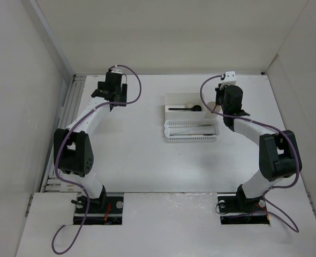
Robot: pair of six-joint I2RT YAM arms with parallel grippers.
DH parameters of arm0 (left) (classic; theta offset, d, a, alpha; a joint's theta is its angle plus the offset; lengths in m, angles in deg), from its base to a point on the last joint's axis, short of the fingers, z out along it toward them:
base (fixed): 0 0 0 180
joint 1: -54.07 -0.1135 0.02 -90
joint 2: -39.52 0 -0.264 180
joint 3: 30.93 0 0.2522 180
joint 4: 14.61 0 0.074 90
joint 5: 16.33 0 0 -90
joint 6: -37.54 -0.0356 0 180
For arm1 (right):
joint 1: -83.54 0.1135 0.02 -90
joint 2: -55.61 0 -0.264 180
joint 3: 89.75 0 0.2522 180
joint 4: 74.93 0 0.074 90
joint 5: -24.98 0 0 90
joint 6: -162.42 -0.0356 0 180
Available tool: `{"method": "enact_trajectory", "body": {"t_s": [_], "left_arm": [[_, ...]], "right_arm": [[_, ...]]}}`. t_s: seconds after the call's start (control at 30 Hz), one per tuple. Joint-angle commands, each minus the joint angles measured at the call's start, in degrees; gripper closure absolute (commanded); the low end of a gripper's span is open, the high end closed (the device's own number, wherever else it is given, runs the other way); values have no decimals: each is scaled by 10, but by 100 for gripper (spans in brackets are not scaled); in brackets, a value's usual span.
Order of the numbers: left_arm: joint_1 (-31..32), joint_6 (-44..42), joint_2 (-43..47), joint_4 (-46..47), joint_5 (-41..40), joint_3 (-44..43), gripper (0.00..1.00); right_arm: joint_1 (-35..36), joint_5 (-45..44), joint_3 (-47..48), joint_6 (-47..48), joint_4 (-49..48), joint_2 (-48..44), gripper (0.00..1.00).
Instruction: Sort the eating utensils into containers
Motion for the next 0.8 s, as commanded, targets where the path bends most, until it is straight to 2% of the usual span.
{"method": "enact_trajectory", "body": {"t_s": [0.0,0.27,0.77], "left_arm": [[-3,-4,4,10,-12,-28,29],[-3,13,4,-1,0,-33,30],[-3,13,-2,-1,6,-38,31]], "right_arm": [[0,14,26,11,28,-3,100],[0,19,46,56,74,2,100],[0,30,97,61,117,43,100]]}}
